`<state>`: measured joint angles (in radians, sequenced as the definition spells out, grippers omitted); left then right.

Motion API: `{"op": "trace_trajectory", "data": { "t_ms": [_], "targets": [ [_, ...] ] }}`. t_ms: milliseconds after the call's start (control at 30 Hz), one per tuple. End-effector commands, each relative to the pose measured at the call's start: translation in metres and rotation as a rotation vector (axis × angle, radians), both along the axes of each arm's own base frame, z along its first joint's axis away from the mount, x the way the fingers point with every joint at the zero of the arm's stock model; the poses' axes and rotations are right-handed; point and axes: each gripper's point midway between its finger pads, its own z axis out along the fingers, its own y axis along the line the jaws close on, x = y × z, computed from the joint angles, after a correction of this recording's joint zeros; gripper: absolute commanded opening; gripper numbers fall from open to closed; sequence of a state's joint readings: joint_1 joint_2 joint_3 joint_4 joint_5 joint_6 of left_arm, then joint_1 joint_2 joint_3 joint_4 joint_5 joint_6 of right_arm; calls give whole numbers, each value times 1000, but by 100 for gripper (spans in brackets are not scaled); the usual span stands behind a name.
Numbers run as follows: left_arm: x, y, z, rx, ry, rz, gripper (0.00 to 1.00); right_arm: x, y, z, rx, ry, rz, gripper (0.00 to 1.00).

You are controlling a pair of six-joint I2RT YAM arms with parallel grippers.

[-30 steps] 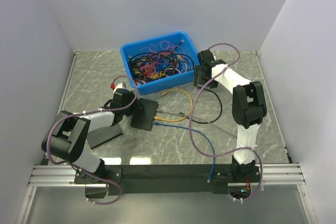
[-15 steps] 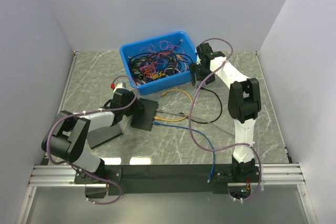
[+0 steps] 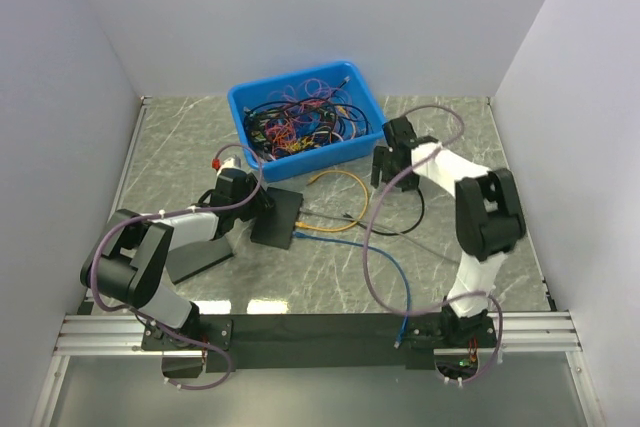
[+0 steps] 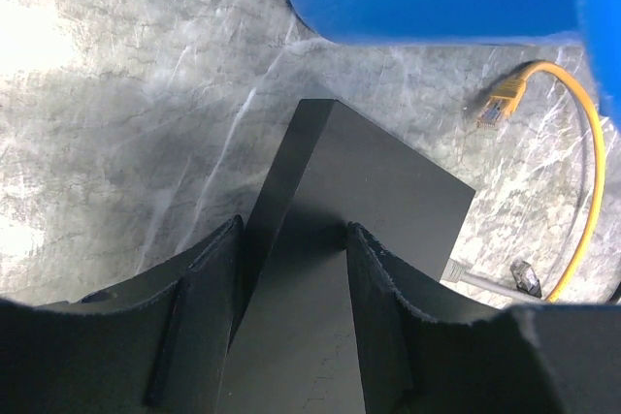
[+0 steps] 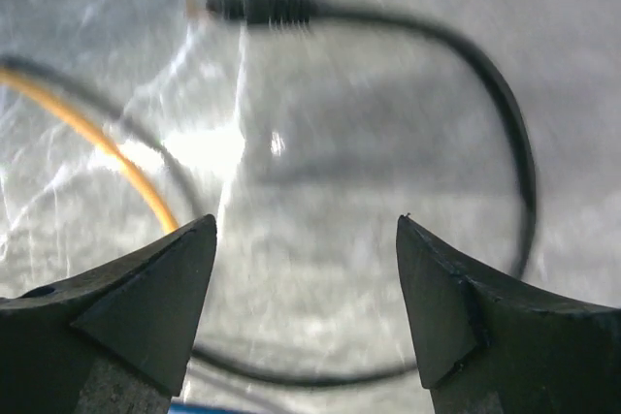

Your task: Insert the plug into the switch port

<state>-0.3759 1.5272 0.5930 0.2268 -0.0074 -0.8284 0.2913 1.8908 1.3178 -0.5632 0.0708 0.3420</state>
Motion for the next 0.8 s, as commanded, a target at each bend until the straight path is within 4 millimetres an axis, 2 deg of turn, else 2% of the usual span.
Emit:
{"op": "trace_trajectory", "data": {
  "t_ms": [0,67,233,300,333,400,433,533,767],
  "targets": [
    [-24,0,-23,29,107,-42,52,18,-2,80,31,-316,-159,82],
    [-23,1,-20,30,95,-37,52,5,-16,78,0,-315,-203,82],
    [-21,-2,-19,15,89,-45,52,-18,-38,51,-89,-226,-261,83],
    [-21,-6,-19,5,90,-59,51,-20,-44,38,-95,-190,-271,80],
    [-21,-6,-17,2,88,-62,51,-16,-60,36,-103,-180,-310,79],
    [-23,-6,-18,0,88,-64,51,-13,-75,27,-84,-139,-344,75],
    [-23,-7,-16,-4,84,-66,51,-9,-90,26,-59,-135,-386,73],
    [-24,-7,-13,-7,80,-73,51,0,-88,24,-8,-116,-375,70],
    [-27,-7,-10,-15,71,-73,51,-5,-85,0,-11,-53,-351,69]
  ]
}}
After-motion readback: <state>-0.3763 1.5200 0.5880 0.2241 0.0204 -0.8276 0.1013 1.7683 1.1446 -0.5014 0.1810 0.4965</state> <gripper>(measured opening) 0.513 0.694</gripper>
